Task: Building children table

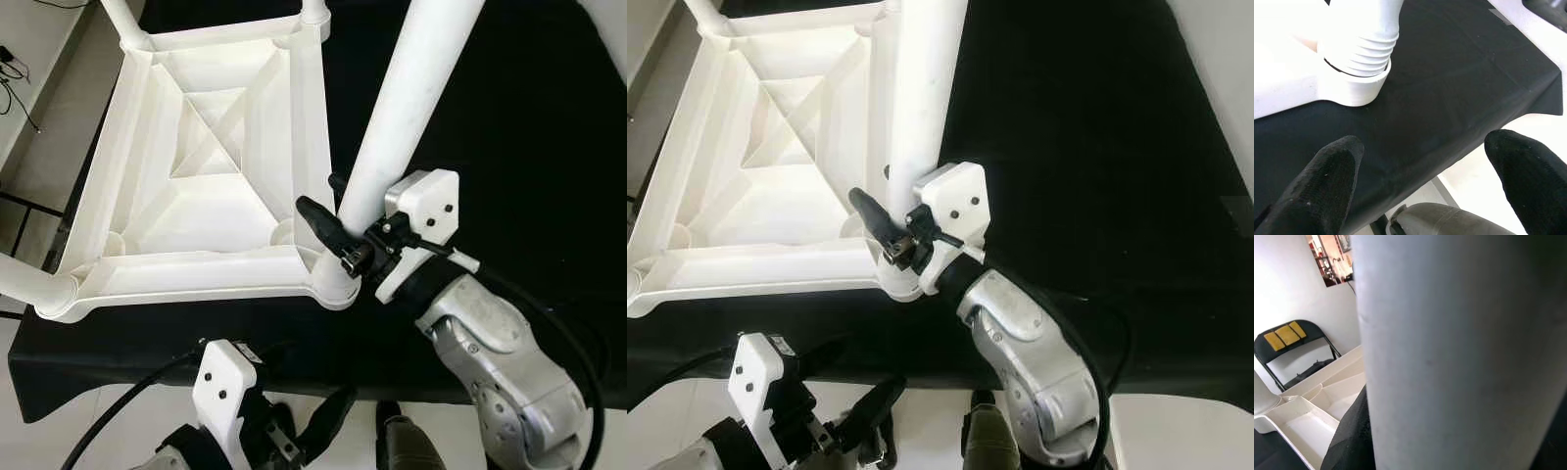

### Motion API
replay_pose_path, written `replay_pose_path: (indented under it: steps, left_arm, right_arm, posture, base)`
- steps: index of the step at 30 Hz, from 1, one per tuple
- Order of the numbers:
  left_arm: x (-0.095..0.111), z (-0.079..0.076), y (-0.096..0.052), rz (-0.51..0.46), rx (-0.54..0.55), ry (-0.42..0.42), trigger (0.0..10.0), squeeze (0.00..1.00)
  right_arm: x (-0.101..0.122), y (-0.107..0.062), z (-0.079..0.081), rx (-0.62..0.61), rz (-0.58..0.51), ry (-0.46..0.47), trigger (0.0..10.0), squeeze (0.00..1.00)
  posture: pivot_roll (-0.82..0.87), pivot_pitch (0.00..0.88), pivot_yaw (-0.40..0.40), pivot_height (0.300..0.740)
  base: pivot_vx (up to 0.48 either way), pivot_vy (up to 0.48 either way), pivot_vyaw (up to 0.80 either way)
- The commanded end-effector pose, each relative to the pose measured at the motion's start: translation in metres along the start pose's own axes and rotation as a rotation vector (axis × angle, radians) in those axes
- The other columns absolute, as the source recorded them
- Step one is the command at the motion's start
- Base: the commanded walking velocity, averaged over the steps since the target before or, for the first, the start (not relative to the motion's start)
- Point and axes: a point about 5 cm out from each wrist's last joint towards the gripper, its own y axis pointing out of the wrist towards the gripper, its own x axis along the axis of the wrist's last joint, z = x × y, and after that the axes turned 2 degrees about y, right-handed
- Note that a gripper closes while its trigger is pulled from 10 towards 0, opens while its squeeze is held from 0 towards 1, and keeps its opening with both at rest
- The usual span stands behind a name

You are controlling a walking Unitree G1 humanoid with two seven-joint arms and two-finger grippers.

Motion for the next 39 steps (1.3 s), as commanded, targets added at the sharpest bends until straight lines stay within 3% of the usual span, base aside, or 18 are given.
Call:
replay_pose_path:
  steps: [1, 3, 5, 12, 23, 29, 31, 34, 39]
  left_arm:
    - [-0.005, 0.003, -0.003, 0.028, 0.01, 0.01, 10.0, 0.0]
    - [-0.005, 0.003, -0.003, 0.028, 0.01, 0.01, 10.0, 0.0]
    - [-0.006, 0.005, -0.002, 0.029, 0.014, 0.014, 10.0, 0.0]
    - [-0.007, 0.006, -0.001, 0.027, 0.016, 0.016, 10.0, 0.0]
    - [-0.006, 0.003, 0.0, 0.013, 0.017, 0.011, 10.0, 0.0]
    - [-0.007, 0.003, 0.001, 0.007, 0.018, 0.01, 10.0, 0.0]
    - [-0.007, 0.003, 0.002, 0.003, 0.019, 0.01, 10.0, 0.0]
    - [-0.007, 0.003, 0.002, 0.001, 0.022, 0.011, 10.0, 0.0]
    - [-0.004, 0.008, 0.001, -0.013, 0.056, 0.017, 10.0, 0.0]
  right_arm:
    - [-0.051, -0.009, -0.009, -0.081, 0.261, -0.003, 10.0, 0.0]
    - [-0.051, -0.009, -0.009, -0.081, 0.261, -0.003, 10.0, 0.0]
    - [-0.045, -0.01, 0.003, 0.034, 0.212, -0.074, 10.0, 0.0]
    - [-0.044, -0.014, 0.019, 0.158, 0.23, -0.17, 10.0, 0.0]
    - [-0.054, -0.009, 0.022, 0.251, 0.345, -0.197, 10.0, 0.0]
    - [-0.057, -0.006, 0.015, 0.201, 0.392, -0.139, 10.0, 0.0]
    - [-0.062, -0.004, 0.004, 0.084, 0.445, -0.057, 10.0, 0.0]
    - [-0.066, -0.004, -0.001, 0.01, 0.471, 0.009, 10.0, 0.0]
    - [-0.068, -0.004, 0.0, -0.012, 0.459, 0.006, 10.0, 0.0]
  posture:
    - [-0.02, 0.399, 0.112, 0.74]
    - [-0.02, 0.399, 0.112, 0.74]
    - [-0.03, 0.391, 0.115, 0.74]
    - [-0.03, 0.384, 0.111, 0.74]
    - [-0.03, 0.393, 0.095, 0.74]
    - [-0.04, 0.393, 0.087, 0.74]
    - [-0.04, 0.393, 0.084, 0.74]
    - [-0.03, 0.39, 0.084, 0.74]
    - [-0.03, 0.384, 0.087, 0.74]
  base:
    - [0.0, 0.0, 0.0]
    - [0.0, 0.0, 0.0]
    - [0.0, 0.0, 0.0]
    - [0.0, 0.0, 0.0]
    - [0.0, 0.0, 0.0]
    - [0.0, 0.0, 0.0]
    - [0.0, 0.0, 0.0]
    - [0.0, 0.0, 0.0]
    - [0.0, 0.0, 0.0]
